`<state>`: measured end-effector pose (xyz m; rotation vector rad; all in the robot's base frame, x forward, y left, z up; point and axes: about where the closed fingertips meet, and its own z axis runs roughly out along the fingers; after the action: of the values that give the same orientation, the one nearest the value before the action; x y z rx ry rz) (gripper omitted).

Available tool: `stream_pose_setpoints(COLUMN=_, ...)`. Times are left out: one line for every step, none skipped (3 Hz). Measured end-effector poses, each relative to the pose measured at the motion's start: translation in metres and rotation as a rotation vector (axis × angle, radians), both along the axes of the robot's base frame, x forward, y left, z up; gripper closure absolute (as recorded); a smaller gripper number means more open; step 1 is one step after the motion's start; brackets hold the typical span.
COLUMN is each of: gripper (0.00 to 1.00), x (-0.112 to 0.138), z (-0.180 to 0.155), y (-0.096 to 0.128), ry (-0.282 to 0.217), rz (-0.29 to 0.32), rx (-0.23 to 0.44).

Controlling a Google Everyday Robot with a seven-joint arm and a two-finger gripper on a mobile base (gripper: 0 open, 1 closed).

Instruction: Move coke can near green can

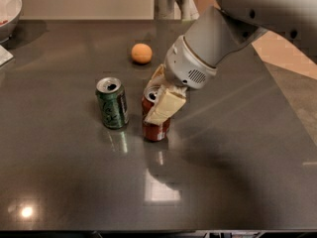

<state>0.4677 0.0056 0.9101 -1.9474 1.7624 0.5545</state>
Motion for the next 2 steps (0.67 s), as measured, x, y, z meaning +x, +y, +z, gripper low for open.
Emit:
stream_pose_setpoints(gripper=0.82, x=0.0074, z=-0.0052, y=0.0074, ry=0.007, rz=0.006, rx=-0.021)
stream_pose_setpoints(gripper=0.59, x=0.0146, z=-0.0074, y=0.0114, ry=0.009, rz=0.003, rx=-0.036)
